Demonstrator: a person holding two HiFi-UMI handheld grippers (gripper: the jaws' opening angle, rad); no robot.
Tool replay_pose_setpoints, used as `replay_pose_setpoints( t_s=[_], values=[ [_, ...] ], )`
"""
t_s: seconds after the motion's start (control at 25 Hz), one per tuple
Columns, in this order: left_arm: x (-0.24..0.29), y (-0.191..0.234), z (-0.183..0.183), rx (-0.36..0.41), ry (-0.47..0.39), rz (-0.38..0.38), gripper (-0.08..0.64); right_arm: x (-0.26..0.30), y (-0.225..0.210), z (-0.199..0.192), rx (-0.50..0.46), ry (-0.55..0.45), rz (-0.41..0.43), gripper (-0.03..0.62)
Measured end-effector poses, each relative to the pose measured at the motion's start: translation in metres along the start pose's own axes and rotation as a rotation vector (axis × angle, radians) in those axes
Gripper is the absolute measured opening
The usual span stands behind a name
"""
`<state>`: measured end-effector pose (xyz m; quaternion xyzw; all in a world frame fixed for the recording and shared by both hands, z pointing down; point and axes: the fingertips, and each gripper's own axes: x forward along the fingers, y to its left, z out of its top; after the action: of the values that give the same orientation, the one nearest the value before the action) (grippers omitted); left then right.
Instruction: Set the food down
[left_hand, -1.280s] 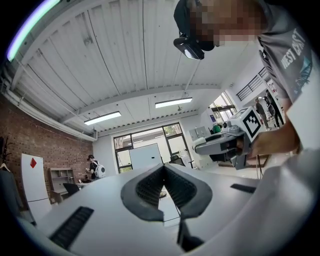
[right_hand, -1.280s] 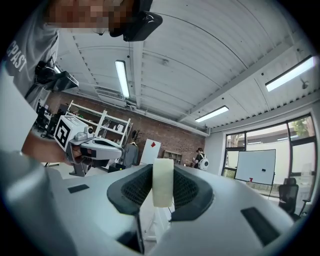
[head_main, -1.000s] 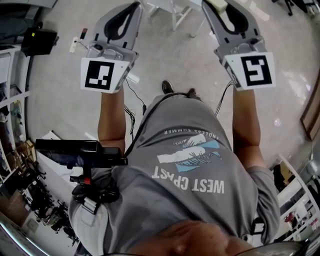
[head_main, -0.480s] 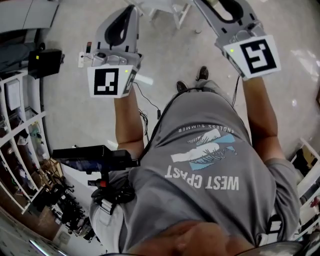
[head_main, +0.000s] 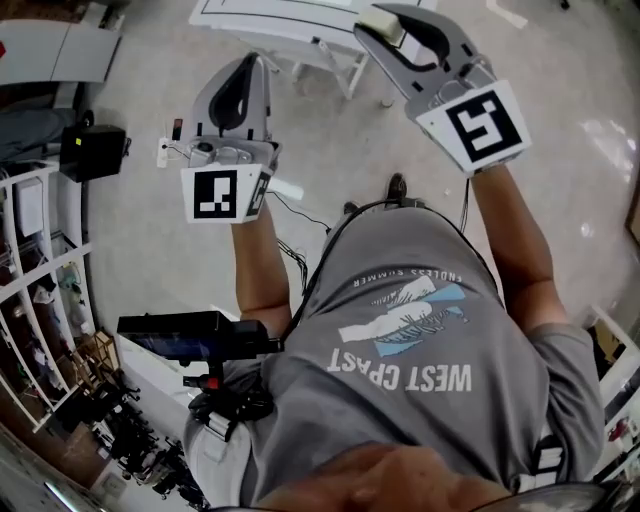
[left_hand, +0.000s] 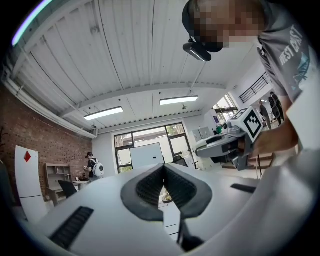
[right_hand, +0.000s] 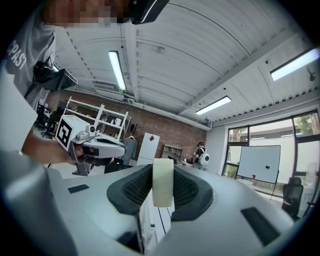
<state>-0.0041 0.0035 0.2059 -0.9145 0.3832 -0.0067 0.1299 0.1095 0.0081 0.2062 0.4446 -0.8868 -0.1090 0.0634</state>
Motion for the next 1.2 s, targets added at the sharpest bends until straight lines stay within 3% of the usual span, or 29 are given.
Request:
replay_pose_setpoints(
  t_s=[0.2, 0.36, 0.64, 0.92, 1.2],
  values=[
    [0.023, 0.001, 0.007, 0.026, 0.018, 0.016, 0.008, 0.008, -0.025, 0.001, 0.02, -0.025, 0.028, 0.103],
    [0.027, 0.008, -0.011, 0.037, 0.054, 0.009, 0.008, 0.025, -0.026, -0.015, 0.055, -0.03, 0.039, 0.103],
    [0.035, -0.01, 0.0, 0.028, 0.032, -0.047, 0.008, -0.002, -0.036, -0.009, 0.053, -0.015, -0.033, 0.103],
    [0.046, 0.093, -0.027, 0.015, 0.003, -0.081, 0.008, 0.097, -0.03, -0.015, 0.026, 0.049, -0.072, 0.103],
    [0.058, 0.127, -0.079, -0.004, 0.004, -0.108, 0.008, 0.146, -0.026, -0.054, 0.038, 0.063, -0.094, 0.103]
  ],
)
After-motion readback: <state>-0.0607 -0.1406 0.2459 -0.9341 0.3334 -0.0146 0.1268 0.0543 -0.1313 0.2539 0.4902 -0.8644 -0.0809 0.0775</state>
